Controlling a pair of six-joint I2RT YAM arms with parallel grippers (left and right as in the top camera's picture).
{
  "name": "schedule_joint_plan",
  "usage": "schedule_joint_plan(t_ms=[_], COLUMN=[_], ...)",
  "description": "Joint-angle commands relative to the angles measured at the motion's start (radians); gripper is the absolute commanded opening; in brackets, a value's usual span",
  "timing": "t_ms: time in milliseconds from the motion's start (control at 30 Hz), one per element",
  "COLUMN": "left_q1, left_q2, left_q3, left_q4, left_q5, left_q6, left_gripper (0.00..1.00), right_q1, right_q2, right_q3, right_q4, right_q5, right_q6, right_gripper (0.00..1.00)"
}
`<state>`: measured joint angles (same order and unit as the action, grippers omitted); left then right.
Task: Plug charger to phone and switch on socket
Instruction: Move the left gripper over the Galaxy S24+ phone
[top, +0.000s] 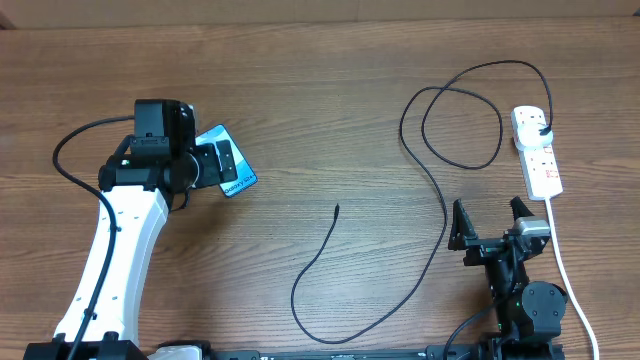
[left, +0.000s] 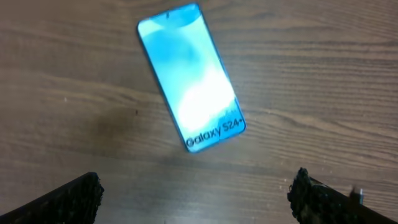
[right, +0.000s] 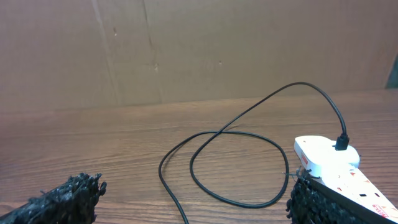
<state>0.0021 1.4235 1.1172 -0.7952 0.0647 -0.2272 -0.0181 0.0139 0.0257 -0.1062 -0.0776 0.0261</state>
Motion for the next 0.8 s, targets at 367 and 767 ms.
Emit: schedule_joint_plan(t_ms=[367, 767], left_q1=[0.004, 0.004], left_q2=[0.197, 0.316], left_q3=[0.317, 0.372], left_q4=[-0.226, -0.267], left_q5=[-0.013, -0.004], left_q6=[-0.12, -0.193], left_gripper=[1.0, 1.0], right_q1=[0.0, 0.0], right_q2=[-0.011, -0.011], right_q3=[-0.006, -0.006], right_q4=[0.003, 0.003], right_q5=[0.006, 0.006], right_q6=[0.002, 0.002], right_gripper=[1.0, 1.0])
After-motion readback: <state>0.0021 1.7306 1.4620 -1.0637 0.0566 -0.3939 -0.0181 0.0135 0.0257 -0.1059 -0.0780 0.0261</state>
